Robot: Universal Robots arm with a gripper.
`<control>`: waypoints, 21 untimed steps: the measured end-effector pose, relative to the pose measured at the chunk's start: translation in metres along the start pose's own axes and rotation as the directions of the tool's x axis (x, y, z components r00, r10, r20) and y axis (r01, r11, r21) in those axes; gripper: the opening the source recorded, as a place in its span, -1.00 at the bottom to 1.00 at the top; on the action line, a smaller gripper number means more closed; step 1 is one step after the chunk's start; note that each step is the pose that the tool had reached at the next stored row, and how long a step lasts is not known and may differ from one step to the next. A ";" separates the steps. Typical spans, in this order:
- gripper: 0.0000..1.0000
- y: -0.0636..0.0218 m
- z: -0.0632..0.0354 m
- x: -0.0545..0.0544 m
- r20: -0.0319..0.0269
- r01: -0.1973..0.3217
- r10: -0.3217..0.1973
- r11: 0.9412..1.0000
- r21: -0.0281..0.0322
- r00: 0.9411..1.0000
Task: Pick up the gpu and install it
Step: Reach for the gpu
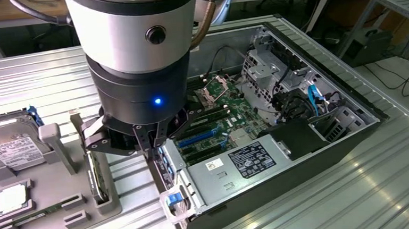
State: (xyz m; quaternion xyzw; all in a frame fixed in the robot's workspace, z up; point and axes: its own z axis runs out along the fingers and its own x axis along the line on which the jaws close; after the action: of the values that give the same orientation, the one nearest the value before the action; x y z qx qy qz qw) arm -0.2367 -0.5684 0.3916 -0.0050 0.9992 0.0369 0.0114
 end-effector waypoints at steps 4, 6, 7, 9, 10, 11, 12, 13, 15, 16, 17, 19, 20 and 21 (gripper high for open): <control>-0.79 -0.0026 -0.0001 0.001 0.000 0.000 0.000 1.000 0.000 1.000; -0.79 -0.0039 -0.0002 0.002 0.000 0.000 0.000 1.000 0.000 1.000; -0.79 -0.0045 -0.0003 0.002 0.000 0.000 0.000 1.000 0.000 1.000; -0.79 -0.0046 -0.0003 0.005 0.000 0.001 -0.001 1.000 0.000 1.000; -0.79 -0.0045 -0.0003 0.005 0.000 0.000 0.000 1.000 0.000 1.000; -0.79 -0.0039 -0.0002 0.006 0.000 0.000 0.000 1.000 0.000 1.000; -0.79 -0.0016 0.0000 0.006 -0.001 0.000 0.000 1.000 0.000 1.000; -0.79 0.0035 0.0006 0.007 -0.001 0.000 0.000 1.000 0.000 1.000; -0.79 0.0120 0.0019 0.007 -0.002 0.000 0.000 1.000 0.000 1.000; -0.79 0.0165 0.0026 0.007 -0.002 0.000 0.000 1.000 0.000 1.000; -0.79 0.0211 0.0033 0.007 -0.002 0.000 0.000 1.000 0.000 1.000; -0.79 0.0298 0.0046 0.013 -0.002 0.000 0.000 1.000 0.000 1.000; -0.79 0.0314 0.0049 0.016 -0.002 0.000 0.000 1.000 0.000 1.000; -0.79 0.0331 0.0051 0.020 -0.002 0.000 0.000 1.000 0.000 1.000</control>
State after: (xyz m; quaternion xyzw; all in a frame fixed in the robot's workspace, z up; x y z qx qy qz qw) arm -0.2569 -0.5352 0.3884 -0.0052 0.9992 0.0370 0.0103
